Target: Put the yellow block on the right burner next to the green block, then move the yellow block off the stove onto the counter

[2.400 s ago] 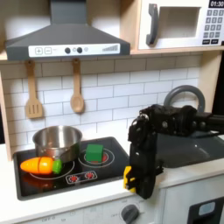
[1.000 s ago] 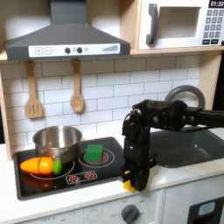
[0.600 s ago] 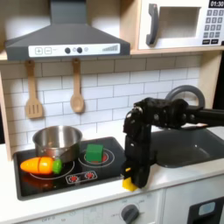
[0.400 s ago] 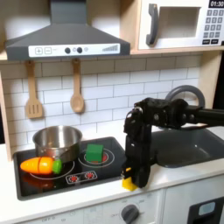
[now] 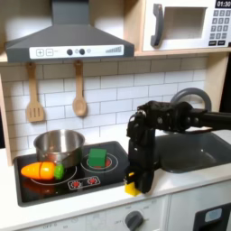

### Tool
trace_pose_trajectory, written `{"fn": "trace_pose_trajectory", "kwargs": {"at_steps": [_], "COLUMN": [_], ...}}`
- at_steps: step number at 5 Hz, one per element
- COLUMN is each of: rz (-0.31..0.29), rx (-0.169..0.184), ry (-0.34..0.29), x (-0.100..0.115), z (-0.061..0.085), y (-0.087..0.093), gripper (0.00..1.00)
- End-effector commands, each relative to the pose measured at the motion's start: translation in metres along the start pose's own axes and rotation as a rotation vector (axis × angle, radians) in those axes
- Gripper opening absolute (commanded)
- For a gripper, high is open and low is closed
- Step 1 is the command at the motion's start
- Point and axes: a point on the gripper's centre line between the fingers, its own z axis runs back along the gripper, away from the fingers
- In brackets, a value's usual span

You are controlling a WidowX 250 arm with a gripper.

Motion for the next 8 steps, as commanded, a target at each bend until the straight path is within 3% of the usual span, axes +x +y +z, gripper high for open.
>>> {"fn": "trace_pose_trajectory", "kwargs": {"at_steps": [1,5,7,8], "rz": [0.004,0.006,0.009,-0.022], "rx": [-0.002,0.001,0.006,0.004], "ry": [0.002,0.002,0.011,0.008], "x": [0.006,0.005,-0.012,-0.018], "z": [0.000,-0.001,0.012,0.016], "y": [0.001,0.000,0.004,0.002], "gripper": [0.00,0.00,0.00,0.00]}}
